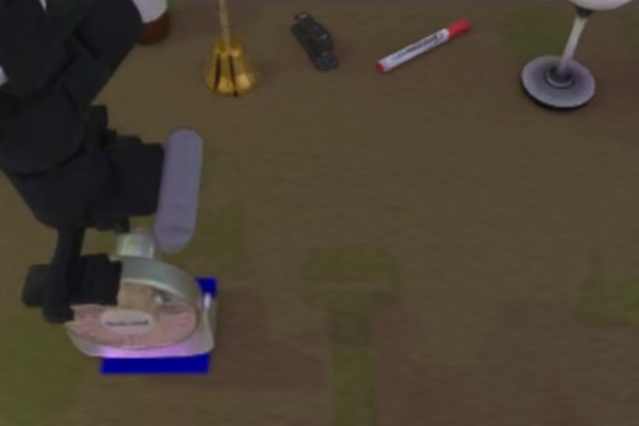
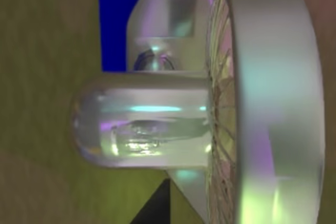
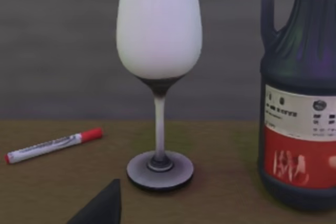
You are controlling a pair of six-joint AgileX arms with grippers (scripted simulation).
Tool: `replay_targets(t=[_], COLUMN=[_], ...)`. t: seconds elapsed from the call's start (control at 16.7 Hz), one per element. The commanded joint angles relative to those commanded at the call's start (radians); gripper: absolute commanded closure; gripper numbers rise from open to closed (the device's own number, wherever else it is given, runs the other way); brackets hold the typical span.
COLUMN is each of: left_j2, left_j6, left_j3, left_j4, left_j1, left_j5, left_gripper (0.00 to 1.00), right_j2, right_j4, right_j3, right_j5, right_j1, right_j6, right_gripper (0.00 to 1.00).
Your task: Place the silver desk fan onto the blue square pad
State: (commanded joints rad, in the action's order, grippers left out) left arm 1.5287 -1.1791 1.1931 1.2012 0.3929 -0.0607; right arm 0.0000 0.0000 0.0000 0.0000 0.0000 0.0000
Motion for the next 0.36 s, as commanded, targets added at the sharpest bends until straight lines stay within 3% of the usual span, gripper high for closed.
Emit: replay_targets(t=[0.36], left_j2=[0.0], left_j6=[0.0], left_j3=[0.0], left_j4=[0.0], left_j1=[0.0], left_j5=[0.0], left_gripper=[0.0], right_j2=[0.0], right_j4=[0.0], right_j3=[0.0], right_j5=[0.0], right_j1=[0.0], right_j6=[0.0], right_gripper=[0.0])
